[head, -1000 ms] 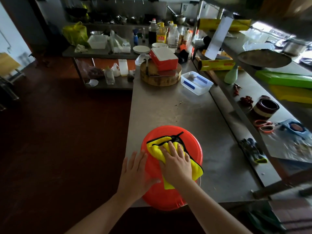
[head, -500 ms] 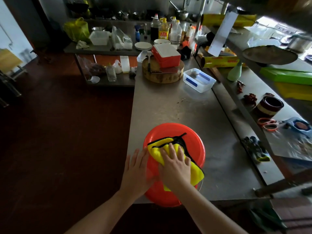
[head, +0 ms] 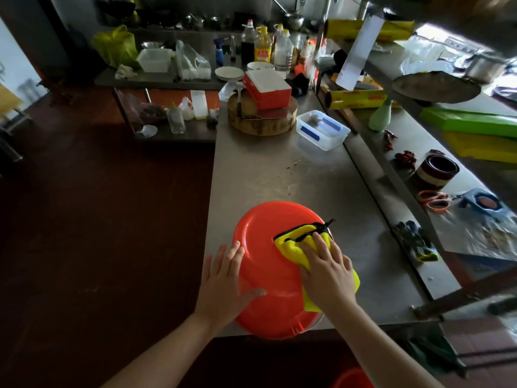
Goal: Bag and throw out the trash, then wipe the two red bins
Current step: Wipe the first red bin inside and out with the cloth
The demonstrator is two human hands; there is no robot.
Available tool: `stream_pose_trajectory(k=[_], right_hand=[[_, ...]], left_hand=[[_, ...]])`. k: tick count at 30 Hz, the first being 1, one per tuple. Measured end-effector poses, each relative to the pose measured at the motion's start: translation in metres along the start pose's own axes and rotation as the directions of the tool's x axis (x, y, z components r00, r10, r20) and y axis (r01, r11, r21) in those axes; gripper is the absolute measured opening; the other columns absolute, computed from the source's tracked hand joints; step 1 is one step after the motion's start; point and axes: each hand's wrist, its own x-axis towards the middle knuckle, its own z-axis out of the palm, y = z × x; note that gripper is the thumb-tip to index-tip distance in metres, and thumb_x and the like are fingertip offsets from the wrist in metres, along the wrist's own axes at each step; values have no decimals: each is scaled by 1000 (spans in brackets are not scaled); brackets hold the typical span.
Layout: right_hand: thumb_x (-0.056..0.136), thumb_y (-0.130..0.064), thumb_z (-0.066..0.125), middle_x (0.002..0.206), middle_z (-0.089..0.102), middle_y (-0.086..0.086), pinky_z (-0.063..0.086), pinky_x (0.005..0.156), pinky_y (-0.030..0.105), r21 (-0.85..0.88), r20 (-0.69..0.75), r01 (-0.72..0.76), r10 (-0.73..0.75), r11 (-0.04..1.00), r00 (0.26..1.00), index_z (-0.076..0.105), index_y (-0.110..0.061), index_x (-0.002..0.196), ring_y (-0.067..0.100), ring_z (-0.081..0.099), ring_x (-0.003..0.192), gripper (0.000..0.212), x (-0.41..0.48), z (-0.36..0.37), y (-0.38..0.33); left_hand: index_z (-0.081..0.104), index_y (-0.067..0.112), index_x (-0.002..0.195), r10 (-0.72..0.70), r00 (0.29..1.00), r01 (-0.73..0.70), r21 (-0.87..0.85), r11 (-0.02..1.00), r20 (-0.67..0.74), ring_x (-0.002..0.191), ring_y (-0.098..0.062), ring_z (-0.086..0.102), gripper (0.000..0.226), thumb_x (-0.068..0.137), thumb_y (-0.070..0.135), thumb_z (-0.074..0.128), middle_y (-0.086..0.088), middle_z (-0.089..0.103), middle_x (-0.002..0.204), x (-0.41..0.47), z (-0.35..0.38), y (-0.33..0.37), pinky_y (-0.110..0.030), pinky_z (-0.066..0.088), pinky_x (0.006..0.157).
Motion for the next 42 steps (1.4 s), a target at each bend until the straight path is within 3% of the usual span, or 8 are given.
stream_pose_trajectory(k=[9,18,21,24,28,31,34,42], right_hand=[[91,-56,45,162,32,-6,36,108,52,49,64,200,-203,979,977,40,-40,149,36,31,144,61,-32,6,-76],[69,-39,85,146,55,-5,50,88,50,-41,30,104,-103,994,994,65,-34,130,36,55,126,64,-37,-10,-10],[74,-44,81,150,52,-4,50,91,52,-57,31,125,-124,990,992,63,-38,132,39,52,128,61,-40,-8,-11],[91,-67,48,153,48,-2,48,89,57,-75,14,172,-172,982,985,53,-49,138,42,49,130,51,-45,-6,-35],[96,-75,10,168,15,-2,27,105,64,-71,102,147,-139,987,985,14,-63,149,43,19,145,55,-29,0,-60],[100,-68,24,168,-4,-2,19,107,65,-65,142,154,-143,986,979,5,-58,151,41,4,145,56,-10,6,-68],[100,-51,48,166,-1,-1,24,106,64,-76,169,137,-122,988,978,13,-54,152,43,8,141,63,14,1,-82],[103,-32,45,164,12,1,29,106,61,-85,135,43,-31,995,990,34,-48,149,44,16,143,50,83,-11,-110]], left_hand=[[41,13,151,13,1000,-13,23,1000,-19,147,-29,35,106,80,91,28,-1,35,160,1,2,-4,-55,28,117],[37,14,151,30,999,-31,-37,999,-42,151,-27,26,113,72,94,48,-3,33,161,5,4,-6,-57,20,120],[36,12,151,34,998,-37,-68,997,-45,150,-26,28,113,73,93,49,-5,33,160,6,4,-6,-58,26,119],[37,8,150,54,996,-62,-129,990,-71,146,-26,33,112,76,92,47,-10,36,157,6,1,-5,-52,36,116],[41,5,149,23,996,-42,-224,974,-86,145,-25,35,111,77,89,50,-10,37,157,7,-3,-2,-45,38,115],[39,3,150,39,996,-60,-268,962,-85,147,-25,34,114,72,84,61,-11,35,158,6,-3,-3,-45,38,116],[38,3,150,47,993,-73,-247,966,-108,146,-23,32,115,72,84,61,-11,35,158,7,-1,-4,-44,35,117],[35,6,151,51,997,-60,-191,980,-53,150,-19,24,115,75,91,45,-7,31,161,11,1,-7,-52,35,116]])
